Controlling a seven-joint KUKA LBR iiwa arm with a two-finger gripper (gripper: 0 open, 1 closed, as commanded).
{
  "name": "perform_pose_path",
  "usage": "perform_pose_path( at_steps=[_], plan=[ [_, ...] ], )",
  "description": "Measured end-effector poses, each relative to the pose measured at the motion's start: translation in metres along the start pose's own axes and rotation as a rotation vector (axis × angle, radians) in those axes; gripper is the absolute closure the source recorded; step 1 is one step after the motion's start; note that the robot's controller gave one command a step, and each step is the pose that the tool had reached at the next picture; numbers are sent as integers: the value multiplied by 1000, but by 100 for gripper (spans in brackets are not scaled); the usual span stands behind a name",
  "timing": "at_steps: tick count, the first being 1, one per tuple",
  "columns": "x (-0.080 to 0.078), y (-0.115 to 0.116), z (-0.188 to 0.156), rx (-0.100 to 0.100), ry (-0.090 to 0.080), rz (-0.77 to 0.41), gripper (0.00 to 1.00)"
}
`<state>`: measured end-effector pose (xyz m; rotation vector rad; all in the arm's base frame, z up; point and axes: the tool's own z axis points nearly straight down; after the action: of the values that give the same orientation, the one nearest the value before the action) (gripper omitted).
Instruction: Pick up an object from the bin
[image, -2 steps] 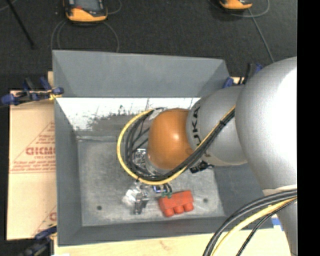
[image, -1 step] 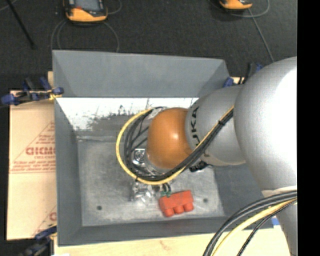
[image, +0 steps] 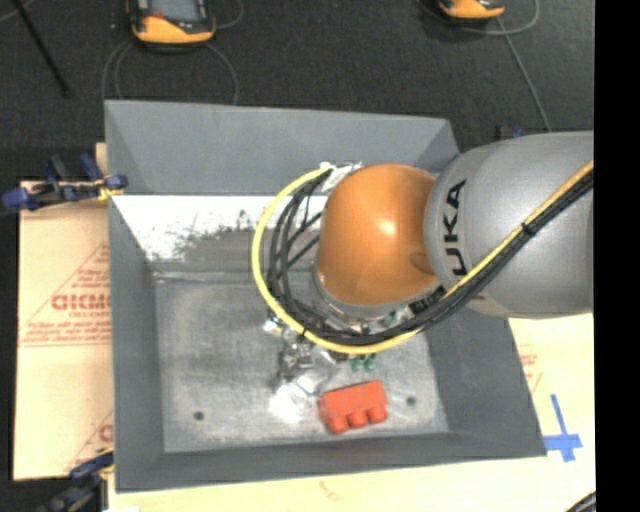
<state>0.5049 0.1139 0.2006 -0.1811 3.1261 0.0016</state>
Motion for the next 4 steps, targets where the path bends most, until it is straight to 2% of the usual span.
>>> perform_pose_path(
  at_steps=[1,2,3,4],
  plan=[
    [-54,24,102,-1,8,-221,100],
    [-81,16,81,-2,2,-110,100],
    [-25,4,40,0,7,-242,100],
    [-24,2,91,-1,12,-414,100]
  ],
)
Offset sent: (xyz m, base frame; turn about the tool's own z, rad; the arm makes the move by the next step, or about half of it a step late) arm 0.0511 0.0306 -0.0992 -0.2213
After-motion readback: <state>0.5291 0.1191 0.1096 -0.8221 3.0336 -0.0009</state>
